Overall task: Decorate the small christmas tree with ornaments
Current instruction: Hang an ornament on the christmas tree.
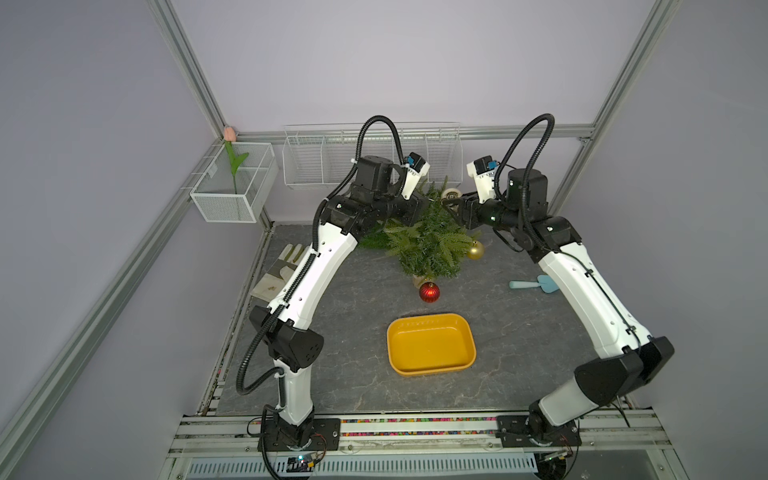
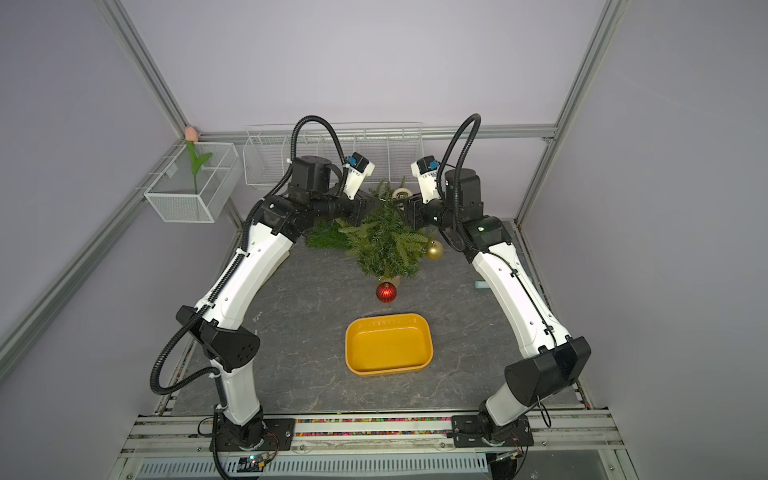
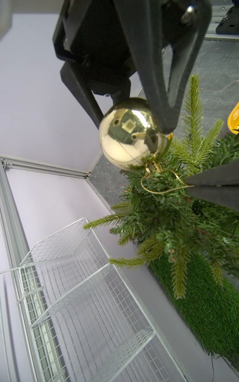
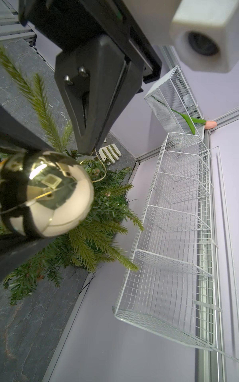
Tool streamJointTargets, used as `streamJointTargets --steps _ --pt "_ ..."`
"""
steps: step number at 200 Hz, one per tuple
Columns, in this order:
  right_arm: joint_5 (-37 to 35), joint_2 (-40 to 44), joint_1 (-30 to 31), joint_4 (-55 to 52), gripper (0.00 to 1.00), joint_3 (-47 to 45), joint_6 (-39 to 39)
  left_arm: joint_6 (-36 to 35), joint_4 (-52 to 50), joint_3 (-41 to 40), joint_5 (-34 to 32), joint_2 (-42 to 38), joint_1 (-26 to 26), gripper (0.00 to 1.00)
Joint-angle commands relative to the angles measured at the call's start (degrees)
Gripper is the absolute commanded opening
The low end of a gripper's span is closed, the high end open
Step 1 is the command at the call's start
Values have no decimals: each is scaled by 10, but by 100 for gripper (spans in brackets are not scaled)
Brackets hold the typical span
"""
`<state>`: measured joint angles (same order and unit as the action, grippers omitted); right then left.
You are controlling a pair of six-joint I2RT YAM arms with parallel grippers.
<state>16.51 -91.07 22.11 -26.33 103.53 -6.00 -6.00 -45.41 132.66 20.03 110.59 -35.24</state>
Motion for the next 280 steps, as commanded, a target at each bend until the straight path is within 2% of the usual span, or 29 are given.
streamJointTargets --steps 1,67,133,251,280 --pt "-1 -9 -3 -7 32 17 0 7 -19 23 9 16 2 0" --pt "-12 -17 -4 -7 32 31 2 11 -12 34 1 22 2 0" --pt "-10 -41 -4 -29 32 54 4 16 -51 67 -10 46 2 0" --pt "-8 -18 -4 -45 31 11 4 18 -75 71 -16 47 3 0" --pt "-5 -6 -4 -40 31 -9 -1 19 -65 61 -16 35 3 13"
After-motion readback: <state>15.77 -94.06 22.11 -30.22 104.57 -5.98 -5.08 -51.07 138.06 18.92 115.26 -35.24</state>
